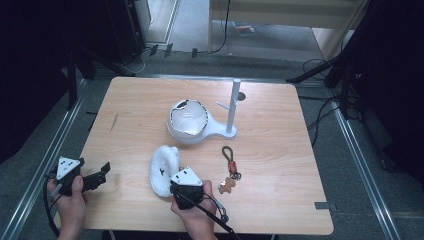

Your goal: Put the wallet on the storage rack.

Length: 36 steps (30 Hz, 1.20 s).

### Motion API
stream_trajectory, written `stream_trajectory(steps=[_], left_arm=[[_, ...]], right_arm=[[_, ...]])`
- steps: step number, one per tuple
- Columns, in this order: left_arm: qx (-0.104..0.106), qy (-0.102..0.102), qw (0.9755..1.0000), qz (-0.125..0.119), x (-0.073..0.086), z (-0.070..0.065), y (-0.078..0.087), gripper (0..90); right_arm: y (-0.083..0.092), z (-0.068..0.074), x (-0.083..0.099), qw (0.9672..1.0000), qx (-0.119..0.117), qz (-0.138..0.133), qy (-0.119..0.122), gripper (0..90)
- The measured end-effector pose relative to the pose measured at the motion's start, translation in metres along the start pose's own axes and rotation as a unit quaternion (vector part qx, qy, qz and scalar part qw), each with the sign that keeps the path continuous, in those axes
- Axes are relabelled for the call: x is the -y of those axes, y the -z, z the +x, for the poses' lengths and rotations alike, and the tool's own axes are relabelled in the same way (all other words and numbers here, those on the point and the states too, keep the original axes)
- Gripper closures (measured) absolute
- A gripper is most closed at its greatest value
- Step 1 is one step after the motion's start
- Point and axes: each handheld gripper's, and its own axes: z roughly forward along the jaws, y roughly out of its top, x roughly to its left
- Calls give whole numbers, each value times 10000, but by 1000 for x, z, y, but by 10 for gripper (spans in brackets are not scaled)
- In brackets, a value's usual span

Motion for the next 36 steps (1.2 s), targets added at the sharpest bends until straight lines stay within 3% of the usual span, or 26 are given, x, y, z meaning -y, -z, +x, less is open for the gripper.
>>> stream_trajectory(steps=[3, 6, 10, 17, 19, 25, 27, 28, 31, 36], left_arm=[[-4, -6, 10000, -10, 0, 0, 0, 70], [-10, -2, 10000, -4, 0, 0, 0, 70], [-11, 4, 10000, 3, 0, 0, 0, 69], [-3, 14, 10000, -2, 0, 0, 0, 70], [-1, 26, 10000, -4, 0, 0, 0, 69], [5, 44, 10000, 17, 0, 1, 0, 69], [6, 54, 10000, 20, 0, 1, 0, 70], [7, 55, 10000, 19, 0, 1, 0, 70], [-2, 62, 10000, 16, 0, 1, 0, 70], [1, 80, 10000, 4, 0, 1, -1, 69]], right_arm=[[12, -6, -6, 9994, 165, -288, 42, 813], [18, -11, -10, 9988, 279, -404, 67, 812], [32, -27, -23, 9959, 565, -709, 30, 810], [43, -47, -41, 9913, 883, -977, 23, 810], [44, -48, -43, 9908, 923, -992, 33, 809], [45, -57, -61, 9842, 1238, -1216, 348, 808], [45, -58, -63, 9836, 1264, -1235, 361, 808], [44, -61, -69, 9814, 1345, -1300, 435, 808], [43, -63, -73, 9808, 1362, -1323, 445, 807], [33, -67, -82, 9771, 1577, -1353, 463, 806]])
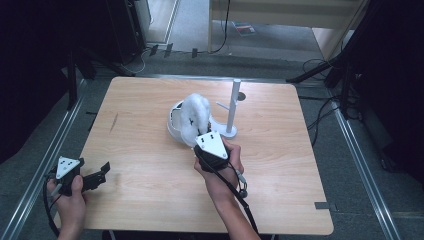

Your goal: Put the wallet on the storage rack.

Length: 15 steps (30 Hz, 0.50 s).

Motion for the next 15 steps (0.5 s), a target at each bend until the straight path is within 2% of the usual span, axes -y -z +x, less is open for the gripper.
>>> stream_trajectory(steps=[1, 3, 9, 10, 12, 15], left_arm=[[0, 0, 10000, 0, 0, 0, 0, 70], [0, -5, 10000, 2, 0, 0, 0, 70], [4, -4, 10000, -4, 0, 0, 0, 69], [8, 0, 10000, -10, 0, 0, 0, 70], [13, 2, 10000, 2, 0, 1, 0, 70], [19, 9, 10000, 0, 0, 1, 0, 70]], right_arm=[[0, 0, 0, 10000, 0, 0, 0, 806], [-7, 0, 0, 9999, 144, 13, 60, 806], [-25, -1, 0, 9993, 350, 135, -55, 805], [-29, 0, -1, 9989, 448, 168, -16, 805], [-31, 1, -1, 9988, 463, 176, -9, 805], [-42, 3, 1, 9978, 608, 253, 46, 804]])
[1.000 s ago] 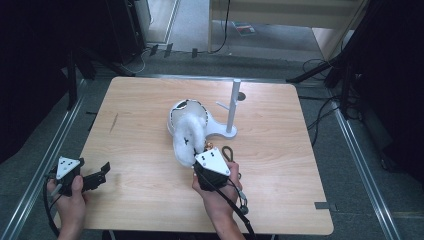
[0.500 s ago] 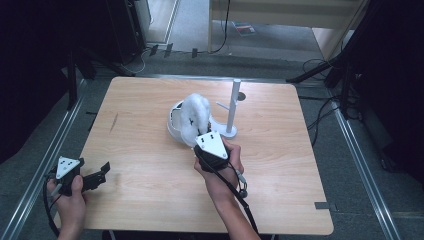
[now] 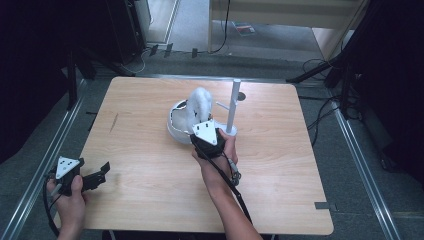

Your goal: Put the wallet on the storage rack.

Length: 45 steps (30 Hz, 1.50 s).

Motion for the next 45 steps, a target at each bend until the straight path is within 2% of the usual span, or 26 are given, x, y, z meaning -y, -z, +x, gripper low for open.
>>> stream_trajectory(steps=[5, 8, 11, 14, 16, 19, 21, 23, 27, 30, 32, 34, 36, 38, 39, 40, 41, 42, 45], left_arm=[[4, 3, 10000, -6, 0, 0, 0, 70], [7, 6, 10000, -6, 0, 0, 0, 70], [2, -3, 10000, -1, 0, 0, 0, 70], [8, -7, 10000, 5, 0, 0, 0, 70], [8, -6, 10000, 3, 0, 0, 0, 70], [12, 1, 10000, 4, 0, 0, 0, 70], [7, -5, 10000, 13, 0, 0, 0, 69], [7, -4, 10000, 13, 0, 0, 0, 69], [4, -14, 10000, 20, 0, 0, 0, 70], [-2, -20, 10000, 28, 0, 0, 0, 70], [1, -18, 10000, 28, 0, 0, 0, 70], [2, -17, 10000, 27, 0, 0, 0, 70], [-2, -23, 10000, 31, 0, 0, 0, 70], [-3, -28, 10000, 27, 0, 0, 0, 70], [6, -24, 10000, 19, 0, 0, 0, 69], [8, -12, 10000, 18, 0, 0, 0, 69], [9, -6, 10000, 17, 0, 0, 0, 70], [10, -7, 10000, 20, 0, 0, 0, 70], [3, -29, 10000, 42, 0, 0, 0, 70]], right_arm=[[-9, 5, -1, 9998, 147, 60, 73, 802], [-13, 10, -2, 9992, 385, 81, 111, 798], [-17, 14, -4, 9988, 454, 115, 105, 793], [-23, 17, -5, 9991, 379, 154, 111, 778], [-26, 19, -5, 9992, 348, 178, 92, 731], [-27, 19, -5, 9999, -81, 83, -56, 594], [-27, 21, -5, 9998, -186, 83, -84, 584], [-27, 21, -5, 9996, -238, 94, -122, 607], [-29, 16, -6, 9988, -340, 131, -323, 730], [-32, 17, -8, 9988, -369, 156, -281, 749], [-33, 21, -8, 9992, -335, 200, -113, 760], [-34, 23, -8, 9992, -320, 226, -50, 763], [-36, 28, -6, 9990, -307, 322, 102, 768], [-39, 30, -3, 9985, -314, 426, 130, 771], [-42, 29, -2, 9979, -348, 552, -26, 776], [-42, 29, -2, 9979, -348, 552, -26, 776], [-44, 28, 0, 9969, -344, 692, -145, 779], [-44, 28, 0, 9969, -344, 692, -145, 779], [-49, 26, 3, 9948, -402, 927, -152, 780]])
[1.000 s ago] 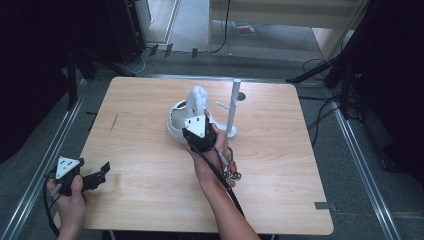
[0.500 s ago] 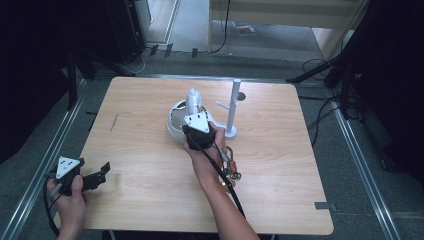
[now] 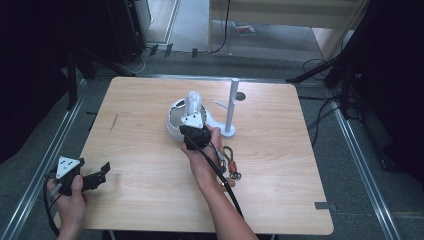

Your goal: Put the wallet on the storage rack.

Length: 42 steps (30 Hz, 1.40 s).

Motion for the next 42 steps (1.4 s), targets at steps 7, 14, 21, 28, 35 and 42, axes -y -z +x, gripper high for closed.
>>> stream_trajectory(steps=[7, 14, 21, 28, 35, 42], left_arm=[[-3, -13, 10000, 19, 0, -1, 0, 70], [7, -13, 10000, 20, 0, 0, 0, 70], [29, -11, 10000, 6, 0, -1, 0, 70], [13, -39, 10000, 36, 0, -1, 0, 70], [12, -43, 10000, 40, 0, -1, 0, 70], [44, 5, 10000, 18, 0, 0, 0, 70]], right_arm=[[-1, -4, 0, 9998, -123, 89, 96, 783], [2, -3, -2, 9972, -652, -346, 122, 775], [-7, 3, -2, 9987, -426, 46, 272, 782], [-11, 4, -3, 9968, -364, 313, 645, 792], [-12, 5, -4, 9957, -409, 380, 736, 792], [-8, -10, -4, 9964, -799, 221, 166, 545]])
